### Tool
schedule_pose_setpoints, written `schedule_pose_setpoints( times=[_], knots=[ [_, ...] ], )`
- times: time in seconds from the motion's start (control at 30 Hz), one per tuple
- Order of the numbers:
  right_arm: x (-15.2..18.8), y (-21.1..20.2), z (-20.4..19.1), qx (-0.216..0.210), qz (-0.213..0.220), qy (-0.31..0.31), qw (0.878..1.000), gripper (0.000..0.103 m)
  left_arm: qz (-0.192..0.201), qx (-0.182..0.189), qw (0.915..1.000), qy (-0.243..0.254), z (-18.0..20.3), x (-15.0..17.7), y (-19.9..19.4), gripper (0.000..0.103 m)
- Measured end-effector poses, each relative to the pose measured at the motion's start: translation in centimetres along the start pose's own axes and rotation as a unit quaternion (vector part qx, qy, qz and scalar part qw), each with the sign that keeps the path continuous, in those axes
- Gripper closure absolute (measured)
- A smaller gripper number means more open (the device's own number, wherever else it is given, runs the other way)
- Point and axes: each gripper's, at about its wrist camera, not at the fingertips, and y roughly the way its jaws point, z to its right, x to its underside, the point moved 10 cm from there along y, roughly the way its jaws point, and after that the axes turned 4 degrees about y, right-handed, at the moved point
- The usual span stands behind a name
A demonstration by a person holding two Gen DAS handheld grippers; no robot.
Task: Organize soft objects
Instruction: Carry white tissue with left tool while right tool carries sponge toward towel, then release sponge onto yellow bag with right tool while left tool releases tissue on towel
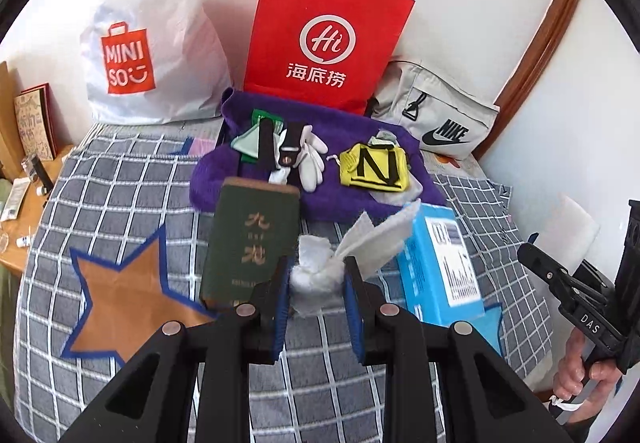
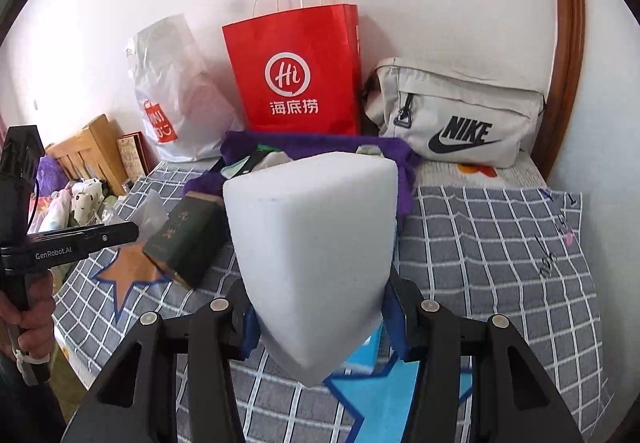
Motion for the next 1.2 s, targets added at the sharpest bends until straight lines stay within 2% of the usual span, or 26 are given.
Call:
schedule_pose_setpoints(
  times=[0.23, 0.53, 0.77, 1.03, 1.2],
  knots=[
    [-2.8, 3.9, 0.2, 0.001, -0.01, -0.011, 1.0, 0.053, -0.004, -0.008, 1.0, -0.002, -1.0, -3.3, 2.5, 0.079],
    [-6.5, 9.4, 0.5, 0.005, -0.023, -0.028, 0.999, 0.053, -0.007, -0.025, 0.999, -0.036, -3.8, -7.3, 6.4, 0.079],
    [-8.9, 14.0, 1.7, 0.027, -0.039, -0.036, 0.998, 0.053, -0.014, -0.044, 0.9979, -0.046, -5.6, -10.1, 9.3, 0.079],
    [-10.2, 18.6, 4.0, 0.063, -0.079, -0.052, 0.993, 0.053, -0.024, -0.06, 0.9956, -0.069, -7.4, -12.5, 12.8, 0.079],
    [-9.7, 21.3, 4.3, 0.062, -0.103, -0.057, 0.991, 0.053, -0.034, -0.063, 0.9941, -0.081, -8.1, -13.0, 15.1, 0.079]
  ],
)
